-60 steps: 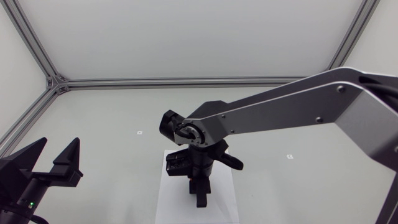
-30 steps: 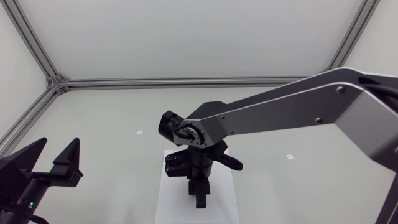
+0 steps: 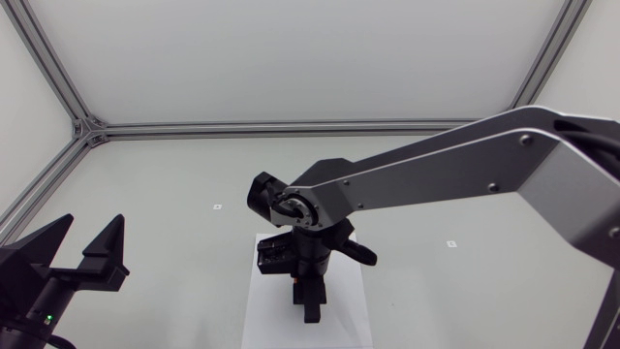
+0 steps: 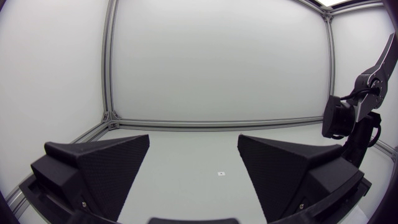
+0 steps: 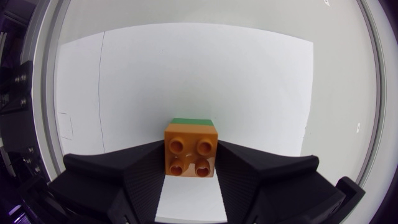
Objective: Pick up the orange 2x2 brick with the right arm and stack it on top of the green 2x2 brick in the center
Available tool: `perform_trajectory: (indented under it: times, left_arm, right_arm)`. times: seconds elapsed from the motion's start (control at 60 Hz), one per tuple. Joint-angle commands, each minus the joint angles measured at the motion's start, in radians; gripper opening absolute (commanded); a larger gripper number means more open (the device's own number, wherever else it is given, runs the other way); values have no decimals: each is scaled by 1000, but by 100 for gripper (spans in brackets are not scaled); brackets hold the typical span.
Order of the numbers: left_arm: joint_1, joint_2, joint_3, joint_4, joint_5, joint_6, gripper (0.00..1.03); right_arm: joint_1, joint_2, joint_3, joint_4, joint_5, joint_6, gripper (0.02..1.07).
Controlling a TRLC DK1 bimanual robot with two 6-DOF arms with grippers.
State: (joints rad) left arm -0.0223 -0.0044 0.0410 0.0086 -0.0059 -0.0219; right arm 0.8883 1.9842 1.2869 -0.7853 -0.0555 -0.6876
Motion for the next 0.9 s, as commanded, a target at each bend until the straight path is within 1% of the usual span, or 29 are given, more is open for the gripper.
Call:
perform_trajectory:
  times: [0.0, 0.1, 0.167, 0.217, 0.267, 0.317, 0.433, 0.717, 0.883]
  left_arm:
    - [2, -8, -41, -15, 4, 13, 99]
    - [2, -8, -41, -15, 4, 13, 99]
    - [2, -8, -41, -15, 4, 13, 99]
    - [2, -8, -41, -15, 4, 13, 99]
    - [2, -8, -41, -15, 4, 13, 99]
    - [2, -8, -41, -15, 4, 13, 99]
    - [2, -8, -41, -15, 4, 13, 99]
    - [2, -8, -41, -15, 4, 13, 99]
    - [2, -8, -41, -15, 4, 13, 99]
  right_arm:
    - [-3, 25, 0, -3, 0, 5, 64]
    - [-2, 21, -3, -9, 2, 3, 73]
    - [-2, 19, -1, -17, 3, 3, 82]
    - [-2, 16, -1, -17, 5, 3, 87]
    - [-2, 15, -1, -19, 5, 3, 88]
    - [0, 10, -1, -22, 6, 3, 94]
    - [3, -8, 3, -46, 8, 3, 102]
    - [1, -119, 17, -132, 8, 5, 102]
    - [-2, -237, -1, -187, 8, 17, 102]
